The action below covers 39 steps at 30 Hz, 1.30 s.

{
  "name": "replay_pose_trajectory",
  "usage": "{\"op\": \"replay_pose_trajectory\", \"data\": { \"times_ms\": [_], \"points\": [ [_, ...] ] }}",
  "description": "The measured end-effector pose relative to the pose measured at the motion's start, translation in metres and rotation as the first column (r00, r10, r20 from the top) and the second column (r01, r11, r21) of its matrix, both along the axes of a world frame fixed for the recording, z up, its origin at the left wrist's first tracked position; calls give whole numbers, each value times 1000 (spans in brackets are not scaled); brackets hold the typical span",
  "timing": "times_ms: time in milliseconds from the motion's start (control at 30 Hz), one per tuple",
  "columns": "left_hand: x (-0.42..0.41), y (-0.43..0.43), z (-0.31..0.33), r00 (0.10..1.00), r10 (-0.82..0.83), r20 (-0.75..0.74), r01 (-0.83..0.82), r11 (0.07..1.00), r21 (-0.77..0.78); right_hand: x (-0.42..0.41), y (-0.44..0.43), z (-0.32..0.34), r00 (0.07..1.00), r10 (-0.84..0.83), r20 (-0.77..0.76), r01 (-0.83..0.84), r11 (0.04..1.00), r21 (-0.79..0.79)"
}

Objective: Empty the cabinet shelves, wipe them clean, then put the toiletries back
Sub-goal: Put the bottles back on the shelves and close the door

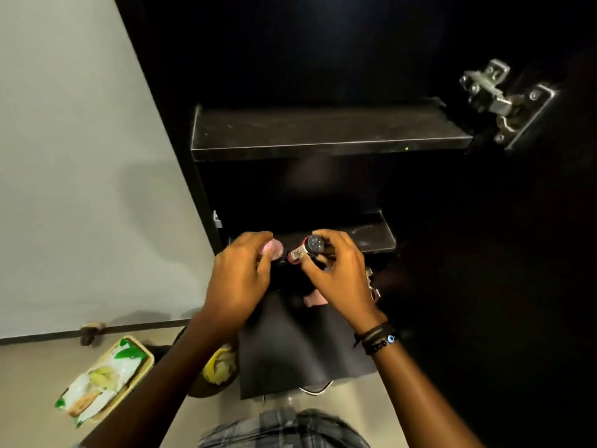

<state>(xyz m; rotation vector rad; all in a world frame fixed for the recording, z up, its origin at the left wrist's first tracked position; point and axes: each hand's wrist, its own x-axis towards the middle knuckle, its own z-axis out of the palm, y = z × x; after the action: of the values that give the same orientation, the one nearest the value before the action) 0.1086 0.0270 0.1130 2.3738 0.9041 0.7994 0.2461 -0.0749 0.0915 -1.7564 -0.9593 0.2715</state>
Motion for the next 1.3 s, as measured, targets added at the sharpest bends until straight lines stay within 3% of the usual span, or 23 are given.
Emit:
{"op": "replay_pose_trajectory", "data": {
  "times_ms": [133, 400, 633, 833, 1300],
  "points": [
    [12, 21, 12, 985, 60, -160, -43, 993, 107, 13, 40, 1, 993, 84, 79, -80, 995, -53],
    [50, 30, 27, 895, 160, -416, -127, 986, 107, 38, 84, -6, 988, 114, 109, -86, 968, -234],
    [61, 35, 26, 827, 199, -526, -165, 980, 113, 39, 98, -11, 971, 186, 153, -133, 943, -307],
    [60, 42, 12, 788, 234, -570, -189, 972, 138, 34, 106, -13, 963, 212, 164, -154, 938, -309],
    [47, 39, -5, 861, 242, -447, -225, 970, 91, 27, 101, -43, 990, 121, 73, -96, 955, -281]
  ]
}}
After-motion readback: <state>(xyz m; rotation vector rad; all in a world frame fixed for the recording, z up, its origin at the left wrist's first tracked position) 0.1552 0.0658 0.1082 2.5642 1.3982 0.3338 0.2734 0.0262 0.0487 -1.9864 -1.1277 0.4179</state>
